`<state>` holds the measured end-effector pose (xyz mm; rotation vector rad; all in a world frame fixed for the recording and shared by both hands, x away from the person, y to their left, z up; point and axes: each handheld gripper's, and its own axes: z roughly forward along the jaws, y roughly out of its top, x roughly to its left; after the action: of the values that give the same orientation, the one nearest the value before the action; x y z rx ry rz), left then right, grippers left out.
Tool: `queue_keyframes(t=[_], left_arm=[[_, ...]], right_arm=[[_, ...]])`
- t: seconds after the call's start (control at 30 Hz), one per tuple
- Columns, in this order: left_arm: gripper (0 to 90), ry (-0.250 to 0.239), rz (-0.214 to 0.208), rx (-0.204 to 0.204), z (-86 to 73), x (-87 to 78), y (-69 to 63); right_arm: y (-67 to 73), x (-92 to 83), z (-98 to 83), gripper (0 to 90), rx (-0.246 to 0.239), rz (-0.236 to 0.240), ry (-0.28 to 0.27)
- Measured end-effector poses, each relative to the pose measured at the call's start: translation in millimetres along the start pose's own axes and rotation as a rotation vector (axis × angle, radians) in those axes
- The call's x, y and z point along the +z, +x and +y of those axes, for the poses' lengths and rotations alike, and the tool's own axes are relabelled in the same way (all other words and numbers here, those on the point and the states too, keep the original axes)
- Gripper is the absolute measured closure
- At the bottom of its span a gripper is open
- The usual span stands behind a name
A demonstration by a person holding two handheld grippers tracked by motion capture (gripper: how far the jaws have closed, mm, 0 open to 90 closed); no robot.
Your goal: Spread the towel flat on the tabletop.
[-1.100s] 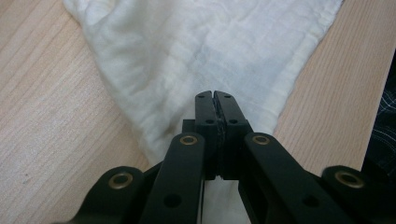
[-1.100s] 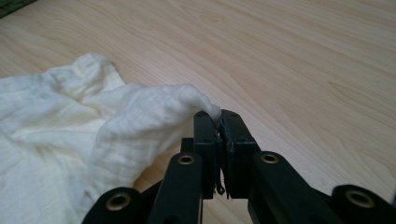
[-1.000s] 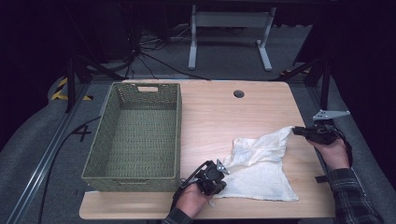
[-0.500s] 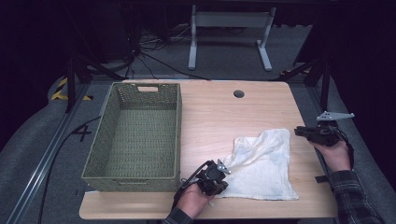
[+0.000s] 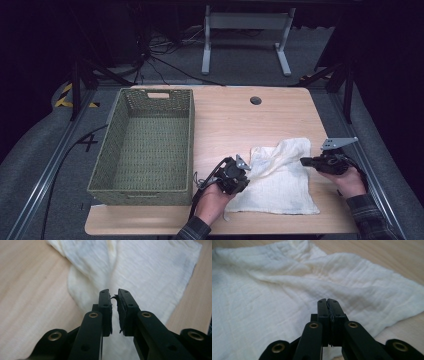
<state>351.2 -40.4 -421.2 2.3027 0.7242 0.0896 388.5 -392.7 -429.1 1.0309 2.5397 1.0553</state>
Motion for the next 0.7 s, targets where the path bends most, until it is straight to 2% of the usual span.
queue_keyframes(t=[0.2,0.3,0.4,0.47,0.6,0.7], left_arm=[[79.2,0.003,0.04,-0.017,13.4,11.9,21.6],[76.3,0.007,0.052,-0.025,20.0,17.2,28.4],[73.1,0.019,0.071,-0.025,28.5,27.4,35.7],[71.7,0.022,0.057,-0.034,31.6,34.3,38.7],[67.9,0.04,0.059,-0.032,37.0,50.7,41.4],[66.2,0.037,0.068,-0.025,39.6,58.2,41.5]], right_arm=[[10.0,8.8,-11.3,89.3,-0.026,0.015,0.072],[11.7,11.0,-14.4,89.4,-0.036,0.017,0.097],[12.7,11.3,-14.5,89.4,-0.049,0.012,0.098],[13.2,11.4,-14.4,89.3,-0.053,0.008,0.1],[12.7,11.4,-14.5,89.3,-0.05,0.012,0.099],[12.8,11.4,-14.5,89.3,-0.049,0.012,0.1]])
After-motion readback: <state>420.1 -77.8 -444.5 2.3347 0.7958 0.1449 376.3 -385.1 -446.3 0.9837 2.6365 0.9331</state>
